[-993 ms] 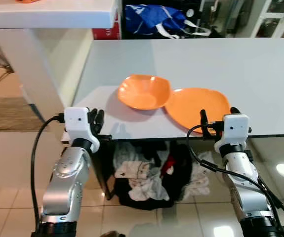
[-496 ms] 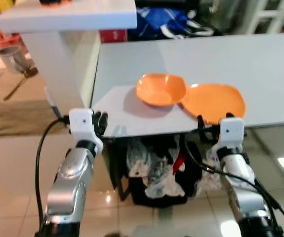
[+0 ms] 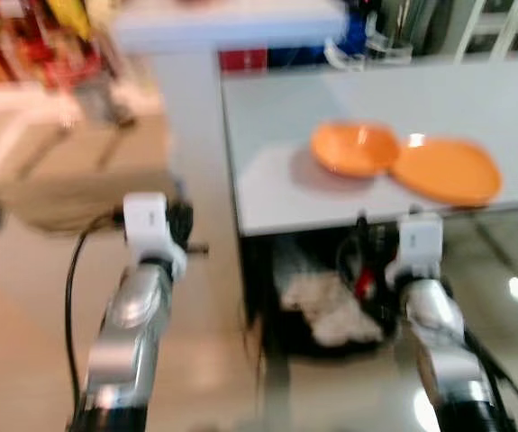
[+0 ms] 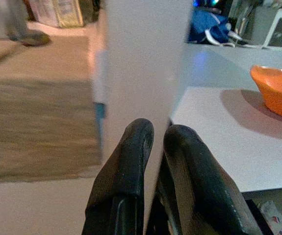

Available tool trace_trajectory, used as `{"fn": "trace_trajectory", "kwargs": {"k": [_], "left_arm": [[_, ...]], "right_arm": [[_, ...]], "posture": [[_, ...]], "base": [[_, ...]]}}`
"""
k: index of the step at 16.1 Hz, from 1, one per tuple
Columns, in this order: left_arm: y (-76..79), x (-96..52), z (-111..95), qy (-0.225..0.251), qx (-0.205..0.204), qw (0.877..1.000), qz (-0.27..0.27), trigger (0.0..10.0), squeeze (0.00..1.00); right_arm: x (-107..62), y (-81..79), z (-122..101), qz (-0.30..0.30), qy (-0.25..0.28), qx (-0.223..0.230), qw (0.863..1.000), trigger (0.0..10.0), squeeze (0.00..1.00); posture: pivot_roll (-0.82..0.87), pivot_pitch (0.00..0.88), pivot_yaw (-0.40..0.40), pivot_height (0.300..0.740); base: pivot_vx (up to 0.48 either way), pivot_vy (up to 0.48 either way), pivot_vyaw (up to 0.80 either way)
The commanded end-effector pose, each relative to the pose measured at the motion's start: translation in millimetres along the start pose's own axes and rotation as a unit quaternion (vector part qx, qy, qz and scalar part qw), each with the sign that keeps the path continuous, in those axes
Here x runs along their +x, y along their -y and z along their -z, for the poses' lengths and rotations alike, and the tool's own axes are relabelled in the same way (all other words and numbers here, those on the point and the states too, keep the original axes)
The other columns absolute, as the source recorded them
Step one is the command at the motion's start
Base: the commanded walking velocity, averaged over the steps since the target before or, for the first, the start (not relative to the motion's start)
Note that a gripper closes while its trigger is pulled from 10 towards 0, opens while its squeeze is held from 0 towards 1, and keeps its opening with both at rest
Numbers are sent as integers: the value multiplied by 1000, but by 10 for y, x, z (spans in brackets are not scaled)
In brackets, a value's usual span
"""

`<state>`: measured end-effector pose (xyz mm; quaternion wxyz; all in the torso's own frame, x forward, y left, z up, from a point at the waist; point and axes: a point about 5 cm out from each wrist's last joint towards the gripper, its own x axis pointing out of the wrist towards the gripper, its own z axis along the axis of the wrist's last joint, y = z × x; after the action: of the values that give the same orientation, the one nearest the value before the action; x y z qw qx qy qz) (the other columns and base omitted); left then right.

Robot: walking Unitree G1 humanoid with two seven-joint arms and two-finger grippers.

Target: Setting the table

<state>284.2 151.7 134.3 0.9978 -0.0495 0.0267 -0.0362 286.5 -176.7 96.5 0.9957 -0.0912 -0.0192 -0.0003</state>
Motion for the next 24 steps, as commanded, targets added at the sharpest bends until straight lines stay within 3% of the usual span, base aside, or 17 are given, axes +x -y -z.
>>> {"fn": "trace_trajectory", "kwargs": {"k": [1, 9, 10, 20, 24], "left_arm": [[-80, 8, 5, -3, 8, 1000, -16, 10000, 0], [-74, 35, 46, -17, 13, 999, -24, 10000, 0], [-84, 30, 37, -10, 5, 1000, -27, 10000, 1000], [-38, 41, 77, -16, 15, 999, -25, 10000, 1000], [-86, 18, 86, -14, 14, 999, -33, 10000, 1000]], "right_arm": [[25, -50, -43, -12, 6, 5, 1000, 10000, 0], [49, -72, -28, -21, -2, 4, 1000, 10000, 0], [55, -75, -28, -22, -2, 3, 1000, 10000, 0], [78, -119, -20, -36, -6, 1, 999, 10000, 0], [84, -151, -26, -42, -4, 4, 999, 10000, 0]], "posture": [[-55, 0, 42, 740], [-55, 0, 37, 740], [-53, 0, 34, 740], [-58, 0, 22, 740], [-41, 0, 14, 740]], "base": [[0, 480, 0], [0, 345, 0], [0, 0, 0], [0, 0, 0], [0, 0, 0]]}}
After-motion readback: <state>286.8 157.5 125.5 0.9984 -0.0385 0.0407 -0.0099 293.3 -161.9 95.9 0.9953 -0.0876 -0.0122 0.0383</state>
